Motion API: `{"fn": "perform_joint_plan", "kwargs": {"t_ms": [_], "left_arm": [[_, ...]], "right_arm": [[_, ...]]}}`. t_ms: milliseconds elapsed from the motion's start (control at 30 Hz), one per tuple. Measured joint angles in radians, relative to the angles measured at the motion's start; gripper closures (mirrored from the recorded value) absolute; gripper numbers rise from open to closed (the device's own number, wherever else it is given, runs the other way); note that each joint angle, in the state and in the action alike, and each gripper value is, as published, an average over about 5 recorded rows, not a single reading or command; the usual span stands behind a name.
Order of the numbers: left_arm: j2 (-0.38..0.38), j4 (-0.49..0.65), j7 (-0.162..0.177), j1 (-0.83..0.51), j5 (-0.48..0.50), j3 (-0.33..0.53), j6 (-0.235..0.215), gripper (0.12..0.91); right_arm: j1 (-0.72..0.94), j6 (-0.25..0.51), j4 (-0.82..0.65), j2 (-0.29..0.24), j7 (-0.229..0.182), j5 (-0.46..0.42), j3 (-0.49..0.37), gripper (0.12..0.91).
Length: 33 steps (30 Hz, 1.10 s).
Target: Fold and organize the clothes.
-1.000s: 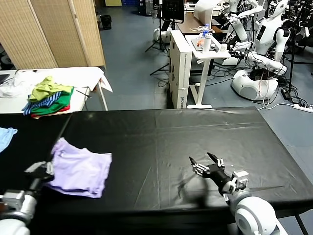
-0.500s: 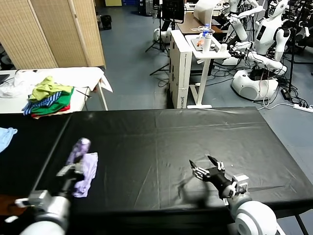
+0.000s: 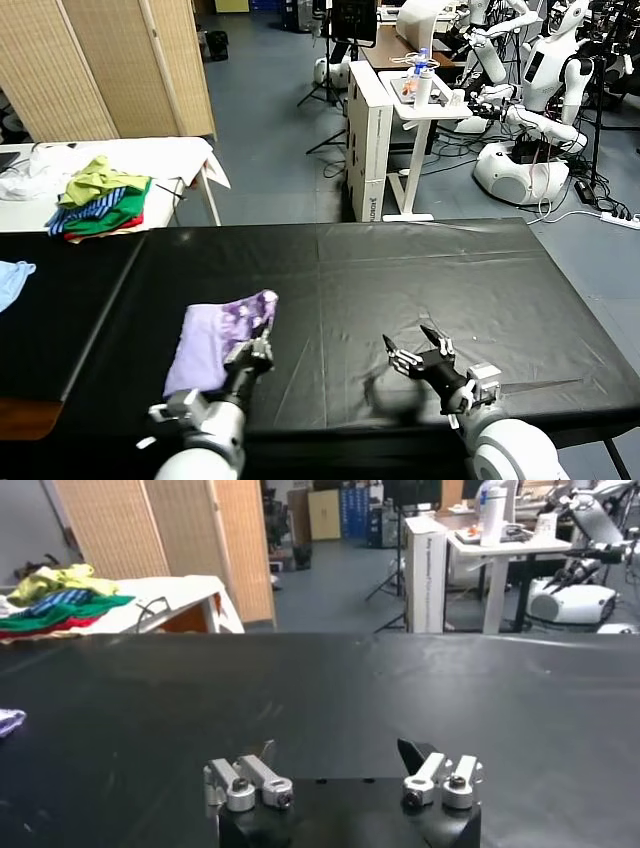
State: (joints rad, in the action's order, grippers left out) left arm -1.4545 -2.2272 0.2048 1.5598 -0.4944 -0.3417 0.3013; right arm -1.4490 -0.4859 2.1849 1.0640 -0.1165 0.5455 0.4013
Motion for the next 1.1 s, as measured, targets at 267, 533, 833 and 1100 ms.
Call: {"fn": "perform_joint_plan", "kwargs": {"t_ms": [267, 533, 833, 1100], "left_arm": [[-0.074, 0.077, -0.020, 0.009, 0.130, 0.090, -0.022, 0.641], [-0.056, 0.051, -0.077, 0.025, 0.223, 0.087, -0.069, 0.177], [0.050, -0.004, -0.116, 0.057, 0.277, -0.037, -0.154, 0.124], [0.092, -0.021, -0.116, 0.081, 0.284, -0.106, -0.173, 0.123]], "right_arm": [[0.025, -0.022, 0.006, -0.020, 0.003, 0.032, -0.037, 0.118], [0.092, -0.054, -0.001, -0.022, -0.039, 0.150, -0.148, 0.118], [0.205, -0.061, -0.096, 0.038, -0.093, 0.180, -0.351, 0.126], [0.237, -0.061, -0.160, 0.092, -0.104, 0.164, -0.448, 0.465]]}}
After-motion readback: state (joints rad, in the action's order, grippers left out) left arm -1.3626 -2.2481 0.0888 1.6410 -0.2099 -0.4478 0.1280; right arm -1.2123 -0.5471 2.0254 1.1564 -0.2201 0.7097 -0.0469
